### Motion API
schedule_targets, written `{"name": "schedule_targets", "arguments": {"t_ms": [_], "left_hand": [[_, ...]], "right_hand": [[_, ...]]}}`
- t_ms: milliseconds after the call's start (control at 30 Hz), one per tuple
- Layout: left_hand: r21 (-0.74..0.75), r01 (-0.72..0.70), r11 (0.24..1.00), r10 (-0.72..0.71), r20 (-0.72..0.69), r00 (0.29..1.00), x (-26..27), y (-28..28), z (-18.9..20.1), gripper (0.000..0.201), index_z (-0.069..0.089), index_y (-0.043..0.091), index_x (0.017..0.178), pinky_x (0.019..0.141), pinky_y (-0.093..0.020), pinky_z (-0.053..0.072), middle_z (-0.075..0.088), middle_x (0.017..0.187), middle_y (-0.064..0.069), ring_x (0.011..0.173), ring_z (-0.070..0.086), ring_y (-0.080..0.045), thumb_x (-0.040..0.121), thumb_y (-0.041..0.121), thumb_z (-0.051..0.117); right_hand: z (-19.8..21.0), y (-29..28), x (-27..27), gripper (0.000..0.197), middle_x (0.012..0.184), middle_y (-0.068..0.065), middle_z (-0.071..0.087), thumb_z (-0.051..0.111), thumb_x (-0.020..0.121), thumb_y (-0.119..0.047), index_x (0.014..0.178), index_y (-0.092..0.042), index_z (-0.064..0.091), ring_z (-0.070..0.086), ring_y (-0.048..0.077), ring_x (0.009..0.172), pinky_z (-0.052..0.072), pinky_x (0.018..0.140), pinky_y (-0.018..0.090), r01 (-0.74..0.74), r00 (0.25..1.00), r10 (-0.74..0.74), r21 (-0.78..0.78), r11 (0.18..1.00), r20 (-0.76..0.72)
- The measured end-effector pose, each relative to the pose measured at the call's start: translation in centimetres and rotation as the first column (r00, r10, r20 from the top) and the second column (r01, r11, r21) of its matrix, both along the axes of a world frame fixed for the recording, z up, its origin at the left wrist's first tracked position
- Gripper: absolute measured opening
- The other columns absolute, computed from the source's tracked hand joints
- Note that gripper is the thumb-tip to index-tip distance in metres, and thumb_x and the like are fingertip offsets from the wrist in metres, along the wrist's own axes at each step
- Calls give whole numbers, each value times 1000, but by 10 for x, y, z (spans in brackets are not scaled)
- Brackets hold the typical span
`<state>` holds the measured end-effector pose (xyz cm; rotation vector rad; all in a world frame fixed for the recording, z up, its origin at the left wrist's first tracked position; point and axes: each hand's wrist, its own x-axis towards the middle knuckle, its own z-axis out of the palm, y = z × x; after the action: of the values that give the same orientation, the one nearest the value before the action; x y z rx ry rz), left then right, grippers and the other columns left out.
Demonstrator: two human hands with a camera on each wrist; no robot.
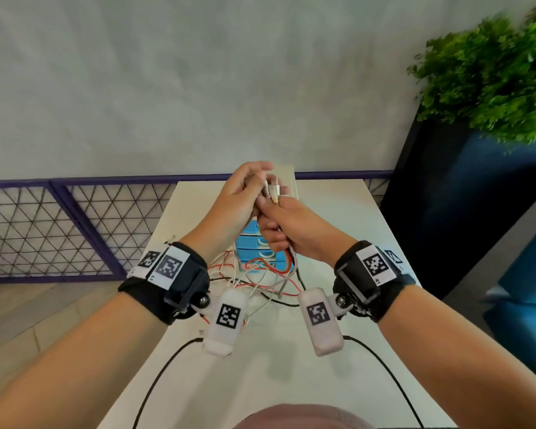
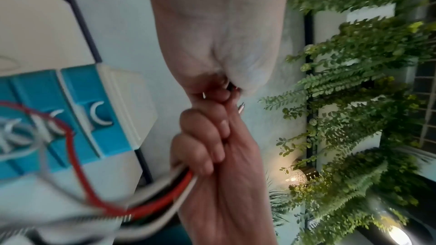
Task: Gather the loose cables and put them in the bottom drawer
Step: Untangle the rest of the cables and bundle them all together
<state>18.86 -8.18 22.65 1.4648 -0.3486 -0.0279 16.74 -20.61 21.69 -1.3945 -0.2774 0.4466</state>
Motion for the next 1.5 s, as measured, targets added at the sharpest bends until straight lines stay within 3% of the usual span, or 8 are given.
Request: {"name": "schedule_targets", "arguments": {"t_ms": [133, 233, 400, 633, 867, 1100, 1267, 1500], "left_hand": [[-137, 196, 971, -230, -314, 921, -11, -13, -17, 62, 49, 10, 125, 54, -20, 51, 61, 71, -3, 55, 59, -11, 97, 54, 15], [289, 403, 868, -371, -163, 914, -28, -13, -34, 52, 57, 13, 94, 77, -19, 52, 61, 77, -2, 73, 61, -9, 100, 48, 19], [461, 319, 828, -340, -40, 940, -37, -22, -42, 28, 46, 16, 81, 61, -14, 38, 44, 71, 5, 57, 41, 2, 103, 24, 31], [412, 385, 826, -390, -77, 918, -42, -20, -44, 29, 45, 16, 81, 62, -17, 37, 41, 71, 3, 61, 38, -4, 102, 29, 29], [568, 389, 725, -396, -118, 911, -35, 3, -54, 37, 47, 17, 76, 60, -19, 41, 42, 61, 3, 55, 46, -11, 99, 41, 31], [395, 514, 761, -422, -299, 856, -29, 20, -54, 42, 45, 19, 74, 82, -27, 48, 32, 54, 10, 50, 35, -11, 99, 48, 27], [462, 358, 812, -252, -276, 928, -20, 25, -46, 32, 59, 16, 78, 53, -14, 35, 40, 57, 9, 53, 34, -8, 98, 37, 45], [512, 293, 807, -250, -153, 956, -8, 24, -36, 19, 47, 13, 79, 54, -17, 33, 43, 66, 6, 57, 36, -6, 96, 21, 51]], "right_hand": [[8, -1, 12, 31, 49, -9, 32, 35, 105, -28, 78, -14, 43, 28, 4, 36, 26, 35, 16, 236, 970, -243, 209, 949, 12], [16, -11, 24, 33, 49, -10, 36, 35, 105, -27, 76, -14, 44, 37, 7, 39, 35, 42, 21, 401, 896, -432, 225, 888, 105], [7, -20, 27, 33, 57, 1, 55, 42, 102, -32, 78, -12, 53, 58, 17, 55, 55, 70, 33, 420, 894, -446, 250, 872, 54], [-10, -20, 18, 37, 50, -7, 35, 38, 100, -46, 78, -18, 46, 32, 4, 35, 31, 30, 17, 276, 953, -152, 550, 789, -260], [-2, -47, 34, 39, 41, -8, 31, 28, 104, -41, 72, -21, 39, 25, 2, 26, 18, 23, 14, 319, 945, -177, 656, 684, -274], [-1, -63, 27, 39, 43, -10, 30, 29, 104, -38, 72, -19, 40, 18, 3, 30, 17, 26, 14, 339, 935, -183, 612, 714, -304], [-6, -61, 19, 34, 43, -10, 29, 32, 103, -32, 73, -20, 40, 23, -1, 28, 18, 23, 12, 179, 943, -55, 362, 915, -329], [-21, -37, -5, 34, 47, -10, 25, 39, 101, -38, 74, -18, 41, 18, -1, 32, 12, 28, 12, -113, 939, 103, -10, 994, -329]]}}
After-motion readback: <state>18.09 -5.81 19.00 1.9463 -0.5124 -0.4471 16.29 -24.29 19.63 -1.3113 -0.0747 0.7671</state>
